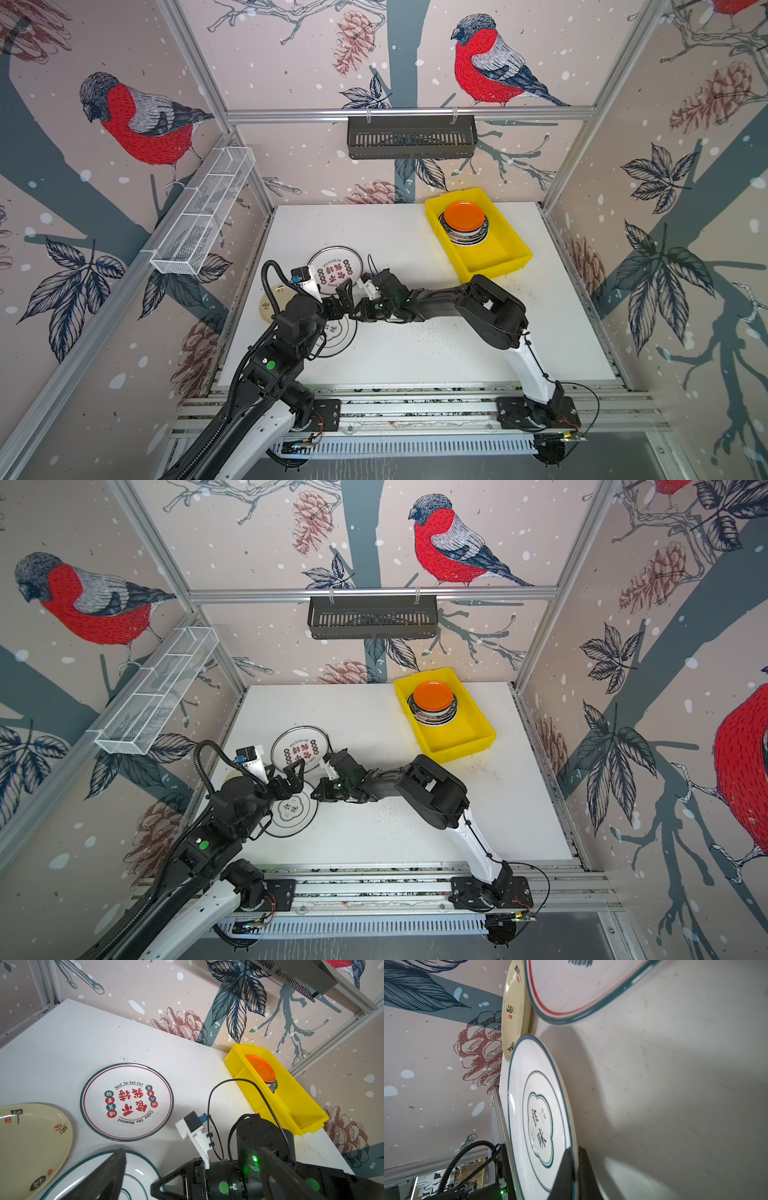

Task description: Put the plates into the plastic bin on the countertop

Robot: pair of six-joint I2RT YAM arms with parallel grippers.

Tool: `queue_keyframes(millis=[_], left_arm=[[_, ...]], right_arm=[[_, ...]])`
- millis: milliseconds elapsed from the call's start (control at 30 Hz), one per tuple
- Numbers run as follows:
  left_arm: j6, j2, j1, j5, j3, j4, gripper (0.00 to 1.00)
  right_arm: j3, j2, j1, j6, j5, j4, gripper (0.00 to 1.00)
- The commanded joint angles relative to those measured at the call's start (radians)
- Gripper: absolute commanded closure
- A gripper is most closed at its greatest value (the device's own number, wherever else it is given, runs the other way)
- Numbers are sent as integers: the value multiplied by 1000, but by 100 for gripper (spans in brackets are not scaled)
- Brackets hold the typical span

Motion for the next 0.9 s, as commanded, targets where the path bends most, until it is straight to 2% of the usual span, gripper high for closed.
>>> queue_keyframes(millis=[0,533,867], left_arm=[[-17,-2,-2,-6,-7,2,3],[-24,18,-2,0,-14,23,3],[-21,43,-3,-35,-34,84,3]], right_arm=[[-32,-20,-10,-34,81,-87,97],[-109,-82,-49,-24,116,-57,98],[-196,-350,-224,-178,162,-185,100]])
